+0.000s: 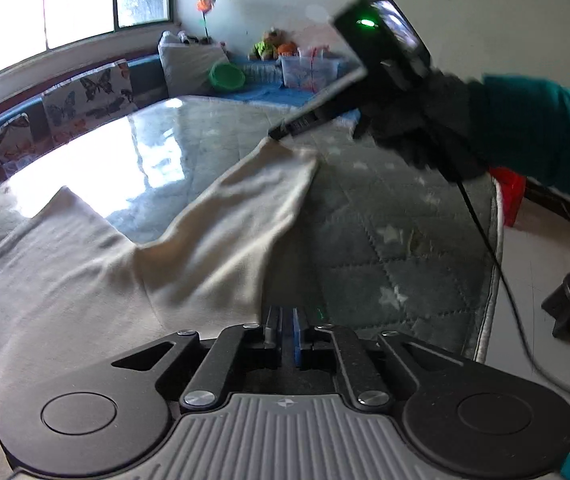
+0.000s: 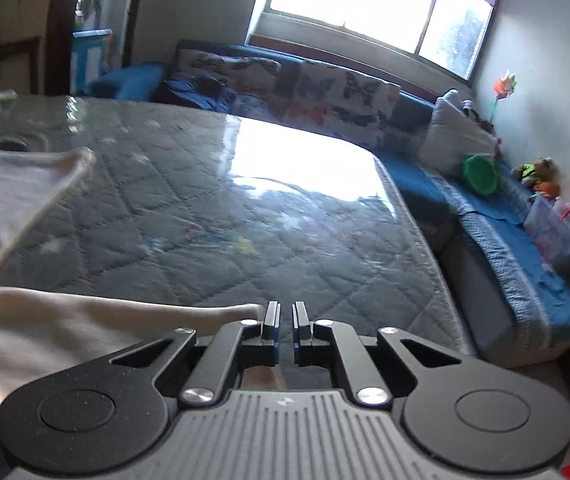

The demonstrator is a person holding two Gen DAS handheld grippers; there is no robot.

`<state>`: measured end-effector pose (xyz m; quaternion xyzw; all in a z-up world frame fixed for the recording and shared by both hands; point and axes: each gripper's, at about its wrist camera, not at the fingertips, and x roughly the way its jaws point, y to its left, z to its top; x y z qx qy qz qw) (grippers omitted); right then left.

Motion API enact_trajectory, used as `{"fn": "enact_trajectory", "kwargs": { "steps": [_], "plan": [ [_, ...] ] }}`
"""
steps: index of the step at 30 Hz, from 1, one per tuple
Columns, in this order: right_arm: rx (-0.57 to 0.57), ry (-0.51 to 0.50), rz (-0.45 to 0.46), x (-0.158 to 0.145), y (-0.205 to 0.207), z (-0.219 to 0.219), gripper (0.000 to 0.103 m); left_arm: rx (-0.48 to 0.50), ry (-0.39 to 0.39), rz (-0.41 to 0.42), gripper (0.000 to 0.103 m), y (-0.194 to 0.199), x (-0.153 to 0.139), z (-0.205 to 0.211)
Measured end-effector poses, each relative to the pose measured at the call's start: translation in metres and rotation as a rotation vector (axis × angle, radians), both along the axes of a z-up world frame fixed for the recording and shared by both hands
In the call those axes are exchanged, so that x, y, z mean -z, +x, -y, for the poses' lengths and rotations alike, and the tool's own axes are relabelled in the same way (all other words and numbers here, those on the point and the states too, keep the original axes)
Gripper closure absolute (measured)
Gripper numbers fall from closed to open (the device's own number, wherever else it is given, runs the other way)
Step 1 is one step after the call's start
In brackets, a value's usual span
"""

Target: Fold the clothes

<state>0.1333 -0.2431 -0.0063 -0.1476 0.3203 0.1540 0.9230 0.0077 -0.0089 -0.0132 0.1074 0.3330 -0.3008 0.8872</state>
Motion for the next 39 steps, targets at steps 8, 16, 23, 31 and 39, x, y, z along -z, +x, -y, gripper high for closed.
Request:
{"fn": "enact_trajectory", "kwargs": {
  "steps": [8,16,23,31,39],
  "plan": [
    [-0.207,0.087,-0.102,0.007,-0.048,-0.030,0.075,-0.127,0.002,0.020,0.090,0.006,-0.012,-0.027],
    [-0.062,0.109,-0.108,0.012,-0.048,0.007,0.066,-0.179,-0.013,-0.046,0.083,-0.003,0.001,-0.050],
    [-0.048,0.080,-0.070,-0.006,-0.046,-0.003,0.066,-0.219,-0.054,-0.021,0.076,-0.018,-0.013,-0.072],
    [-0.116,0.115,-0.108,0.011,-0.022,-0.051,0.065,-0.379,-0.034,-0.012,0.067,-0.030,-0.017,-0.122],
    [-0.076,0.063,-0.074,0.002,-0.034,-0.041,0.057,-0.405,-0.032,-0.044,0.062,-0.053,0.000,-0.142]
  ]
}}
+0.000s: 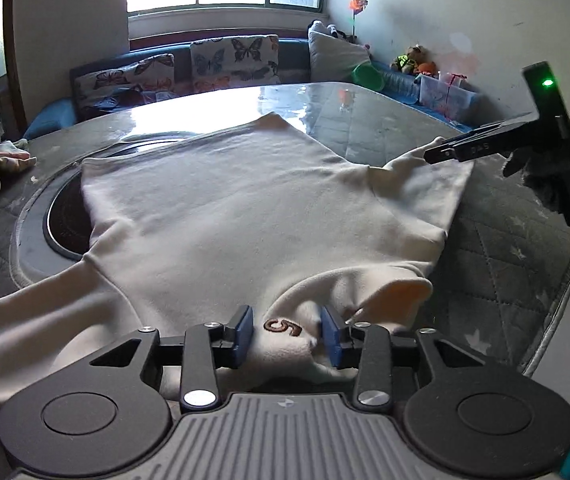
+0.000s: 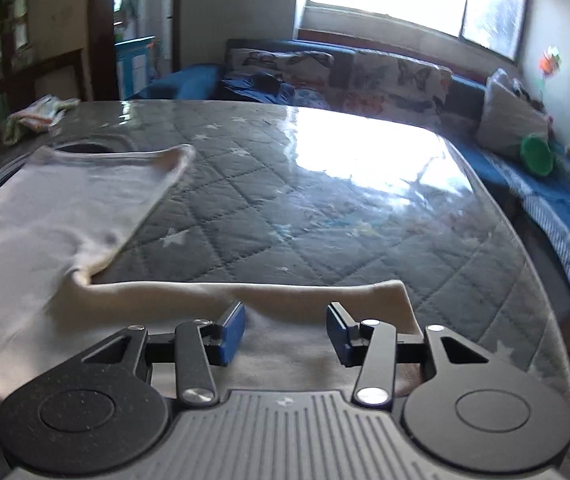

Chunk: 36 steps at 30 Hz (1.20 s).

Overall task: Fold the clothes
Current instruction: 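Release the folded hem and open both grippers above the sweatshirt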

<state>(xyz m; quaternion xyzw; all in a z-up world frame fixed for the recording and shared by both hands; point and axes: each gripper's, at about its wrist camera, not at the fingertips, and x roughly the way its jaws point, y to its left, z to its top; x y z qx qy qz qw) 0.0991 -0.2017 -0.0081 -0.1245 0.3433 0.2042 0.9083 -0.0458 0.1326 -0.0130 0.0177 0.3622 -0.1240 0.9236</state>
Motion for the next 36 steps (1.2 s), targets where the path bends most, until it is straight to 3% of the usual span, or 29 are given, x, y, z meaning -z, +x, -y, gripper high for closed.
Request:
{"fn": "enact_trajectory", "kwargs": {
  "steps": [4,7,12,16,22,30,36],
  "plan": [
    [-0.140,0.005,0.063,-0.021,-0.037,-0.029,0.057,-0.013,-0.006,0.030,0.062,-0.008,-0.007,-0.002],
    [-0.271,0.032,0.062,-0.027,-0.063,-0.059,0.057,-0.025,-0.005,0.040,0.062,-0.014,-0.009,-0.004],
    [-0.466,0.036,0.020,-0.012,-0.103,-0.109,0.057,-0.048,-0.005,0.016,0.062,-0.022,0.000,-0.009],
    [-0.545,-0.026,0.035,0.004,-0.127,-0.130,0.058,-0.053,-0.014,0.016,0.061,-0.030,0.003,-0.012],
    [-0.542,-0.018,0.072,-0.005,-0.139,-0.128,0.058,-0.069,-0.036,0.060,0.058,-0.031,-0.014,-0.022],
    [-0.541,0.018,0.016,-0.003,-0.132,-0.125,0.058,-0.108,-0.036,0.076,0.058,-0.004,-0.023,-0.026],
    [-0.418,0.095,0.021,-0.019,-0.085,-0.115,0.058,-0.120,-0.044,0.104,0.056,0.014,-0.033,-0.023]
  ]
}}
